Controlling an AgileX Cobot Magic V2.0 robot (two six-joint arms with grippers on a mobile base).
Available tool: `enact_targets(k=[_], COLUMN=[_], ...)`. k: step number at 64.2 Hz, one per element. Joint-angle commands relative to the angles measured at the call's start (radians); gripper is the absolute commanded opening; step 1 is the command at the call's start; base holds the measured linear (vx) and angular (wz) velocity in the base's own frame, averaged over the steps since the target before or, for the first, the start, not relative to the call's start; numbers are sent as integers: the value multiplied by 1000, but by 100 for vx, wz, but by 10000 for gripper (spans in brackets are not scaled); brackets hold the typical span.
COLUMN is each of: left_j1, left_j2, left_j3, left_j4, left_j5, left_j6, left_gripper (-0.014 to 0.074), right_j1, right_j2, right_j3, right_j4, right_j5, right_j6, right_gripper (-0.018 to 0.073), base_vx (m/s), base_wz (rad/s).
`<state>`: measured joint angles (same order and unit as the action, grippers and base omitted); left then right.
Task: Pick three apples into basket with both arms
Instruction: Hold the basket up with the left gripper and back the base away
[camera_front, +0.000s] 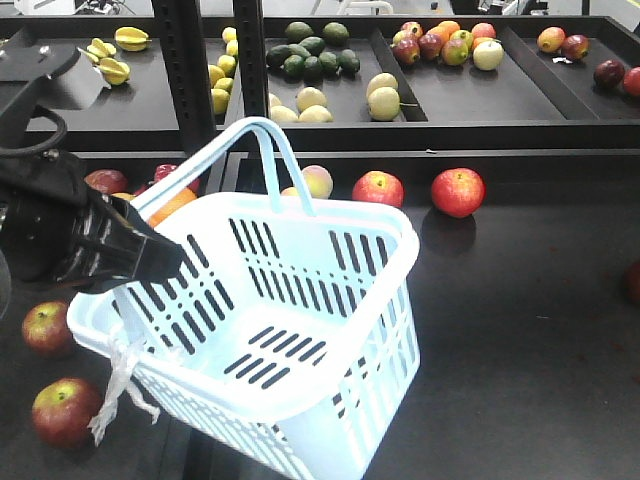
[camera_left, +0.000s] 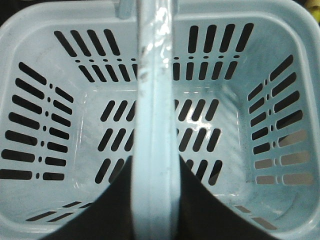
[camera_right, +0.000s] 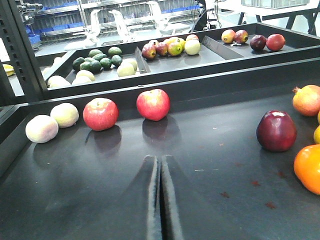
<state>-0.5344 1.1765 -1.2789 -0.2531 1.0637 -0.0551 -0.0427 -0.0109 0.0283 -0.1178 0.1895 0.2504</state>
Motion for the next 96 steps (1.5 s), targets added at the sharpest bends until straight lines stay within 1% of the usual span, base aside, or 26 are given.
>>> enact_targets(k=[1, 65, 96], left_j1=[-6, -6, -6], left_j2=[-27, -27, -27], left_j3=[-30, -30, -30], left_j4=[-26, -26, -26], left_j5=[-62, -62, -62], left_j6=[-10, -10, -10], left_gripper=[-8, -8, -8], right_j1=[-5, -5, -5], right_j2=[-11, -11, -11], right_j3=[15, 15, 15], right_j4=[-10, -10, -10], right_j5=[-74, -74, -74], right_j6=[-5, -5, -5], right_gripper=[-1, -1, -1], base_vx=[0, 0, -7], base_wz=[0, 1, 18])
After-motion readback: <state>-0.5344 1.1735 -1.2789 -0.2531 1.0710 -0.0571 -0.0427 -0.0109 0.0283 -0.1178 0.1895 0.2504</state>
